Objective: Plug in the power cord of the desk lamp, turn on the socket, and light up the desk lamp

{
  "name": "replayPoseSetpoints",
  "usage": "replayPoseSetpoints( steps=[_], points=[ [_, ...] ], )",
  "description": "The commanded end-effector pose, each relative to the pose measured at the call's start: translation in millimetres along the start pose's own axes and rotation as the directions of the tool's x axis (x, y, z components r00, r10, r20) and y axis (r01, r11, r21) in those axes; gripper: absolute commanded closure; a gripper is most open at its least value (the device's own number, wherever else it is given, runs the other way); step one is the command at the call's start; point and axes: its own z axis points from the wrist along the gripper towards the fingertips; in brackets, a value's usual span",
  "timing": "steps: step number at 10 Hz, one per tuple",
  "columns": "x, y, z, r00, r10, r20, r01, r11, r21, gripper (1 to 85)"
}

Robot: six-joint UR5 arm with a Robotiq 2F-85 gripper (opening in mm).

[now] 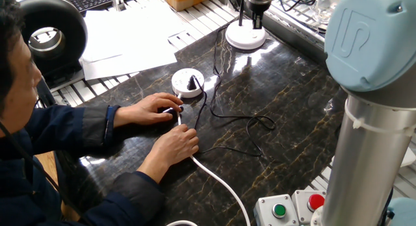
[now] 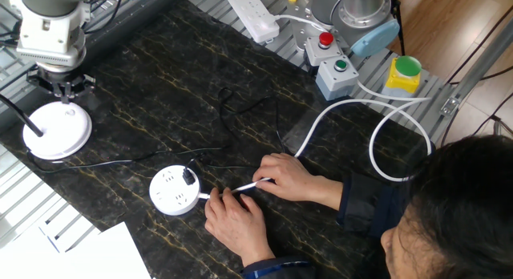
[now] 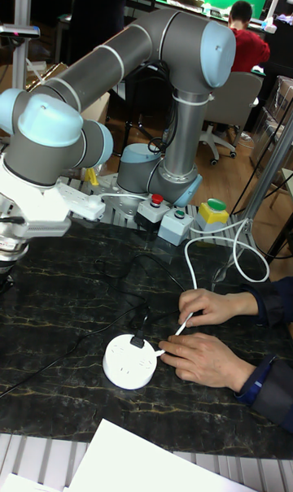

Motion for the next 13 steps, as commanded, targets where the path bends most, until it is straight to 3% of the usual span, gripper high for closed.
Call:
replayPoseSetpoints(
  steps=[1, 3, 6, 10, 13],
  points=[
    [6.2, 6.0, 18.0, 1.000, 0.031, 0.002, -0.031, 0.999, -0.029, 84.7],
    [1.0, 4.5, 24.2, 0.999, 0.036, 0.015, -0.036, 0.999, -0.023, 84.7],
    [-7.6, 2.2, 18.5, 0.999, 0.049, 0.009, -0.049, 0.999, -0.006, 84.7],
    [-21.4, -5.9, 23.0, 0.998, 0.058, 0.040, -0.059, 0.998, 0.014, 84.7],
    [-22.9, -9.0, 25.0, 0.997, 0.057, 0.046, -0.057, 0.998, 0.019, 84.7]
  ],
)
